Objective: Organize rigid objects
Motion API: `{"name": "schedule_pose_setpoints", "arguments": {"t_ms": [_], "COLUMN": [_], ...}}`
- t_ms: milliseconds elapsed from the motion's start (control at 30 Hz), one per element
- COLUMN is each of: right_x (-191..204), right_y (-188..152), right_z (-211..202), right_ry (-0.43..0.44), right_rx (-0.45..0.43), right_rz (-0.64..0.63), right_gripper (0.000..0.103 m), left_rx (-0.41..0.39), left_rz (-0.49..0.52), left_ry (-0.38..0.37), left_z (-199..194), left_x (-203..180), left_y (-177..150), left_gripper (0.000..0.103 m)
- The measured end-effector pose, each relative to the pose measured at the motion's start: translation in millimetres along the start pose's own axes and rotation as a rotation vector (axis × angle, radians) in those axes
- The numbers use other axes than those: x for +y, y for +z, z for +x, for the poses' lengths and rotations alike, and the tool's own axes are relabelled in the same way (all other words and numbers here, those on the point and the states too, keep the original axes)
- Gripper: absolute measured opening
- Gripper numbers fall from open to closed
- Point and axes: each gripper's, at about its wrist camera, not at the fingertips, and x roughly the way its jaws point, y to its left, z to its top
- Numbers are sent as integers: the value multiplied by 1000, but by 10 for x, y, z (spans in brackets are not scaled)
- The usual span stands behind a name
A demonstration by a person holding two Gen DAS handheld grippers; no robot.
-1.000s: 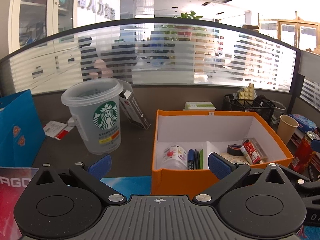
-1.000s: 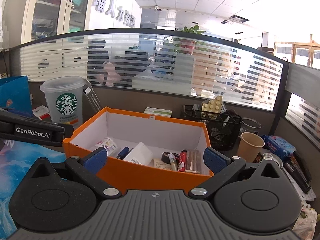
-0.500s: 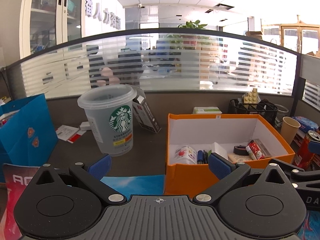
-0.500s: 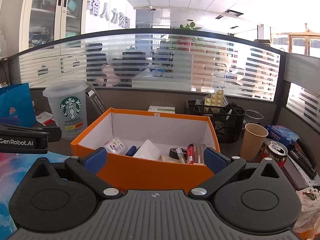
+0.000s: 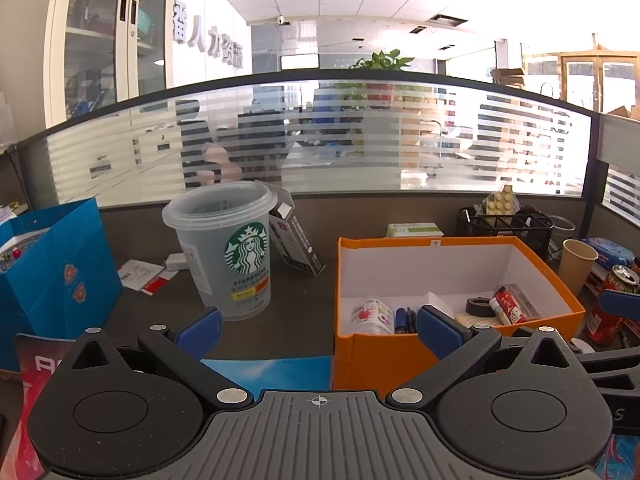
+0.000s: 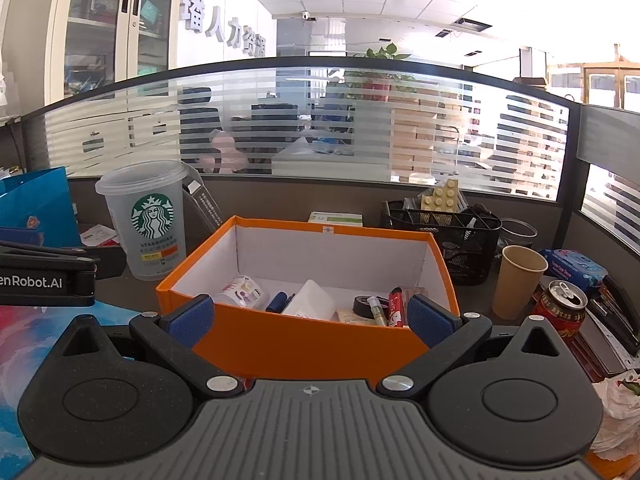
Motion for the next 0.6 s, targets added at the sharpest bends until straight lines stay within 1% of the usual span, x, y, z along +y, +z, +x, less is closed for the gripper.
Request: {"name": "schedule_pose_setpoints", "arguments": {"t_ms": [167,333,433,467,533,600], "right_x": [39,58,73,79,85,86], "right_y": [-4,-14,-17,-19,-17,-16], "right_z": [-13,-30,-32,-34,-37,-36], "right_ry": [3,11,11,13,14,12], "right_rx": [-1,-3,-2,-2,-2,-3], "right_rz": [-13,-10,-16,-17,-15,-16], "right_gripper": [103,103,103,103,103,103], "left_rx": [-12,-10,-6,-16,-81,-120], "left_rz": [-5,8,-2,-16,-61,-102], "left_ry": [-28,-29,-40,-40,-45,-68], "left_z": [-42,-42,-35,-47,-106,-144], "left_x": [15,-5,6,19,68,125], "left_y": [0,-7,-22,-39,-93,-125], "left_gripper": [103,103,103,103,103,103]}}
